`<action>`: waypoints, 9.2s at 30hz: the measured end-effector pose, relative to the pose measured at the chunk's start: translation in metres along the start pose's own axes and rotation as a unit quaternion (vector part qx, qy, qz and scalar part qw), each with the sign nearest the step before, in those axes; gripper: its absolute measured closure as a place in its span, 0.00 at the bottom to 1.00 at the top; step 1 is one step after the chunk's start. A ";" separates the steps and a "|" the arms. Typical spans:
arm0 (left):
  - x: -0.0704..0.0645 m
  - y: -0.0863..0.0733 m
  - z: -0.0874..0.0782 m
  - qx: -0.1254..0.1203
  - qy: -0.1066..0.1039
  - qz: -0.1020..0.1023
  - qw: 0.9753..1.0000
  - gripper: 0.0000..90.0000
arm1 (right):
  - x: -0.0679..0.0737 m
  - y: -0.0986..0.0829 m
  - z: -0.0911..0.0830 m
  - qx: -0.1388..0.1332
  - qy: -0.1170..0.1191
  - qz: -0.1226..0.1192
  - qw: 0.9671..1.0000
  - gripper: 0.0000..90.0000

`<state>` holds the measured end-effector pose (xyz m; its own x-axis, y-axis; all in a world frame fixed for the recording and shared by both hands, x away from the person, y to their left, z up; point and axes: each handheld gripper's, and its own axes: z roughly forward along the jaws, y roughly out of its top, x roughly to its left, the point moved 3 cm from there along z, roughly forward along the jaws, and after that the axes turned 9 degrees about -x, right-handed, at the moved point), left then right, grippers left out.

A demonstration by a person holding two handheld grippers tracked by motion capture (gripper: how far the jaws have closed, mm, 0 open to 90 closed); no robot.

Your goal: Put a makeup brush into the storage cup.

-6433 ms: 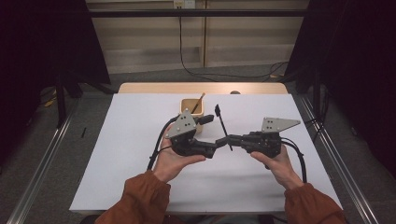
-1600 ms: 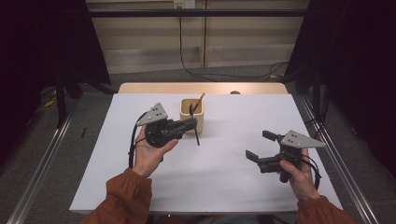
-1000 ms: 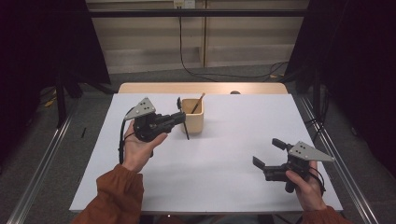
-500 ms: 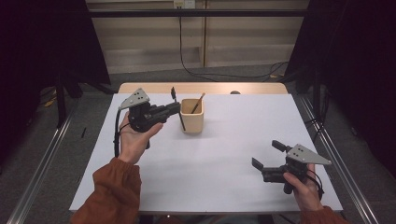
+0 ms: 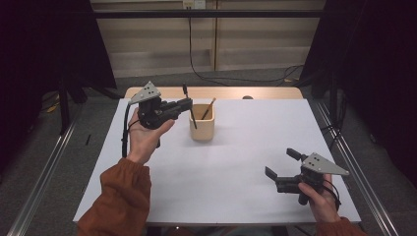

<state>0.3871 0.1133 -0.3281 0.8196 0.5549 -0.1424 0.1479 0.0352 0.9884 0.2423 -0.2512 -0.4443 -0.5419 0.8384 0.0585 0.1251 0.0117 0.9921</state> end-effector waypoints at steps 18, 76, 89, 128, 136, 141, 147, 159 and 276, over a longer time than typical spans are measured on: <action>0.005 0.022 0.017 -0.007 0.007 0.016 1.000 0.96 | 0.001 0.001 -0.001 -0.010 -0.001 0.005 1.000 0.00; 0.039 -0.023 0.071 0.038 0.033 0.006 0.999 0.96 | 0.003 -0.002 -0.001 -0.005 0.005 0.004 1.000 0.00; 0.040 -0.036 0.073 0.049 0.035 0.009 0.998 0.96 | 0.003 -0.003 0.000 -0.003 0.006 0.003 1.000 0.00; 0.048 -0.049 0.073 0.035 0.084 -0.011 0.996 0.18 | 0.003 -0.003 0.000 -0.003 0.005 0.003 1.000 0.00; 0.050 -0.047 0.072 0.026 0.084 -0.011 0.996 0.05 | 0.002 -0.004 -0.001 -0.003 0.004 0.005 1.000 0.00; 0.052 -0.048 0.073 0.021 0.082 -0.016 0.996 0.03 | 0.000 -0.005 -0.001 -0.003 0.001 0.006 1.000 0.00; 0.053 -0.047 0.072 0.015 0.075 -0.012 0.997 0.02 | -0.001 -0.005 -0.003 -0.004 -0.001 0.009 1.000 0.00; 0.051 -0.043 0.064 0.012 0.077 -0.001 0.997 0.02 | 0.001 -0.004 -0.003 -0.005 -0.001 0.005 1.000 0.00; -0.025 -0.125 -0.139 0.003 0.133 0.014 0.991 0.02 | 0.003 -0.004 -0.004 0.000 -0.005 -0.010 1.000 0.00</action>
<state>0.2714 0.2103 -0.4410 0.6483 0.7554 -0.0953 0.1317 0.0120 0.9912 0.2369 -0.2514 -0.4480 -0.5351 0.8439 0.0378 0.1141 0.0278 0.9931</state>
